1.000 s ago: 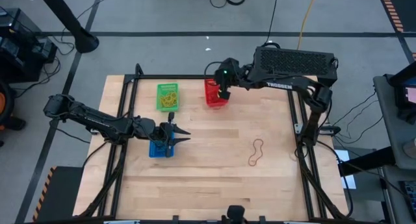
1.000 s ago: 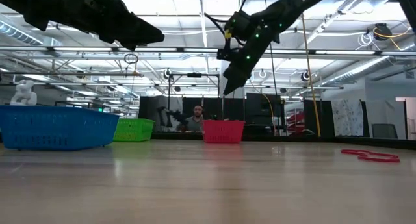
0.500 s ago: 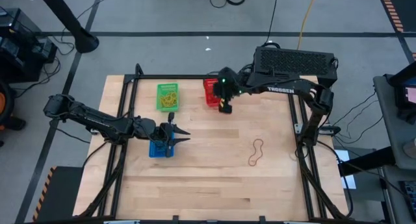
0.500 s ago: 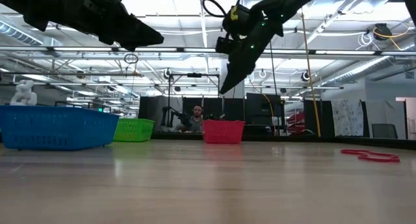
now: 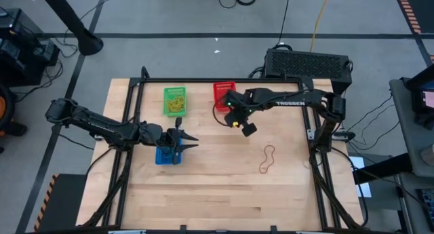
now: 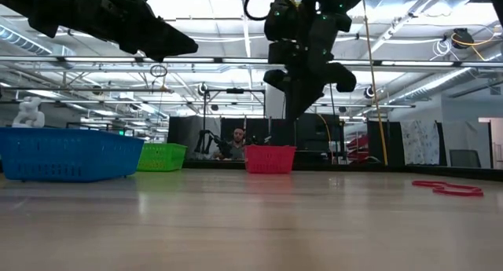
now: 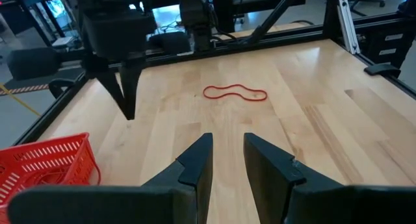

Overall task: Sort rubber bands into baskets
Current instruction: Put the red rubber band into the red bin

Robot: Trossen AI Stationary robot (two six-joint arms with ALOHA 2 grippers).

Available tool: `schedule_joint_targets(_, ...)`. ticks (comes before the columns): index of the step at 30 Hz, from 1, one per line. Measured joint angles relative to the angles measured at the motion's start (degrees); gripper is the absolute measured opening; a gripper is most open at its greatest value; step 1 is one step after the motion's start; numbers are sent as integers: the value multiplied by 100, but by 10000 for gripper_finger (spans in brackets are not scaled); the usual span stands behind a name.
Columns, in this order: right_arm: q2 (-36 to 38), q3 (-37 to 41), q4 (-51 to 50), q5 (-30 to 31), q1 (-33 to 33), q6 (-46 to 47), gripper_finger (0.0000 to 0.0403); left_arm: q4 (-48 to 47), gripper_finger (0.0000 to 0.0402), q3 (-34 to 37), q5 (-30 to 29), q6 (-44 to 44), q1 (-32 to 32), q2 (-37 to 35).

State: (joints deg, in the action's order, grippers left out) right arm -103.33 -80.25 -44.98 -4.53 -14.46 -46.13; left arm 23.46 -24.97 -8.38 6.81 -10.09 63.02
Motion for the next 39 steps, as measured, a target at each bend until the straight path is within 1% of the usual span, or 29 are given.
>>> schedule_joint_targets(3,-81,-4,180,65,75,-109,0,2,95,0,0,-2,0,0)
schedule_joint_targets(6,-180,-2,416,374,105,173,0,4,95,0,0,-4,0,-2)
schedule_joint_targets(8,-194,-4,344,444,108,244,1,11,95,0,0,-4,0,-2)
schedule_joint_targets(11,-271,-7,380,465,108,-14,11,16,95,0,0,-18,0,-2)
schedule_joint_targets(13,-311,3,335,600,146,-229,23,18,95,-1,0,-23,0,-2)
schedule_joint_targets(19,-657,4,394,1807,230,-1325,78,7,95,0,0,-23,0,-2)
schedule_joint_targets(23,-789,3,603,2158,242,-1820,116,-7,95,0,0,-26,0,-2)
schedule_joint_targets(26,-835,2,767,2234,261,-2059,136,-7,95,0,-2,-26,11,-2)
schedule_joint_targets(29,-833,-2,891,2225,261,-2268,146,-13,95,0,-10,-28,26,-2)
schedule_joint_targets(35,-833,-2,895,2205,258,-2421,148,-13,95,0,-17,-22,26,-2)
schedule_joint_targets(39,-920,-4,899,1971,248,-2372,148,-13,95,0,-20,-22,26,-2)
